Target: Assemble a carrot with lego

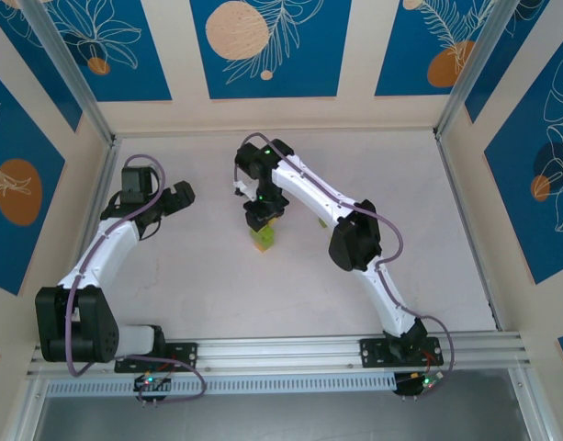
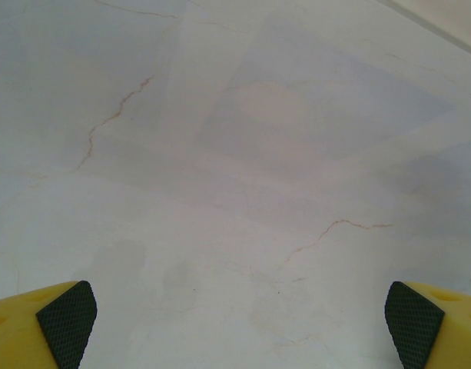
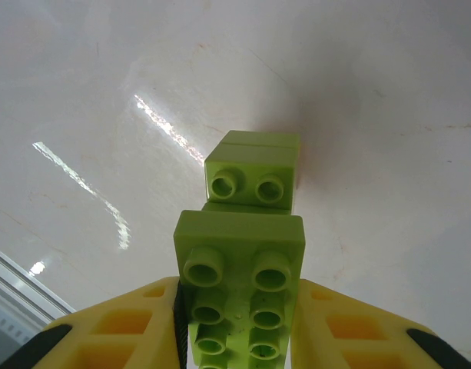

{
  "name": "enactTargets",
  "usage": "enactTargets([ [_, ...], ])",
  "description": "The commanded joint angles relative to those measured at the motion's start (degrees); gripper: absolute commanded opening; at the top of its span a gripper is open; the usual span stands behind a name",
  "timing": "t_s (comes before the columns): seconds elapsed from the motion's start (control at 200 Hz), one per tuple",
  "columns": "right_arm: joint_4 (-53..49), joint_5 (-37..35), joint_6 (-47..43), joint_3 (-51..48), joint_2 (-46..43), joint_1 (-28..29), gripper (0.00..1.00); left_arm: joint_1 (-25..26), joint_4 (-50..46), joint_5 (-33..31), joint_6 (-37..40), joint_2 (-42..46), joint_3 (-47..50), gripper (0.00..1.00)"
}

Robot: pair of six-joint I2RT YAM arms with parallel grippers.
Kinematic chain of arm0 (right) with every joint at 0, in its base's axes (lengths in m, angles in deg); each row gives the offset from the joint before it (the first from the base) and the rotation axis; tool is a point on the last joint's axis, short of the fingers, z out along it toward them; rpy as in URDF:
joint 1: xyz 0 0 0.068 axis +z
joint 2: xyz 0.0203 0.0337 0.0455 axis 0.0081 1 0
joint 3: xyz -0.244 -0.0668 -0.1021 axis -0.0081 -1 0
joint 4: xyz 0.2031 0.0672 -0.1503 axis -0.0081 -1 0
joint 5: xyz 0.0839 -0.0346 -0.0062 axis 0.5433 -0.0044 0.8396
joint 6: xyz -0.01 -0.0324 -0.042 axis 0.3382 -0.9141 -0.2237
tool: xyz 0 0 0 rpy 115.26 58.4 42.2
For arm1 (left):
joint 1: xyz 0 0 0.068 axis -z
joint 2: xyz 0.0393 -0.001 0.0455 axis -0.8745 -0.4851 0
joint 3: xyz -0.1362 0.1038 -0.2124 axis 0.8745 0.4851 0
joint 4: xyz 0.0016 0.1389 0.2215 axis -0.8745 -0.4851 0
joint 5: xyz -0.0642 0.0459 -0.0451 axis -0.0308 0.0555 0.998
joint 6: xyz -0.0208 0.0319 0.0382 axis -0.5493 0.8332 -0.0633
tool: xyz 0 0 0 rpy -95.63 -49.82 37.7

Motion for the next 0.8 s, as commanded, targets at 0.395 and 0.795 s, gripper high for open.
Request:
enactTargets([
  [0.395,-0.62,0.15,-1.16,3.74,1.68,0.44,0.35,-0.78,0.49,0.45,0.57,0.37,0.01,0.99],
  [0.795,-0.69,-0.76,-2.94,2.15,1.00,0.44,0.35,-0.77,0.53,0.54,0.68,0.37,-0.08,0.99],
])
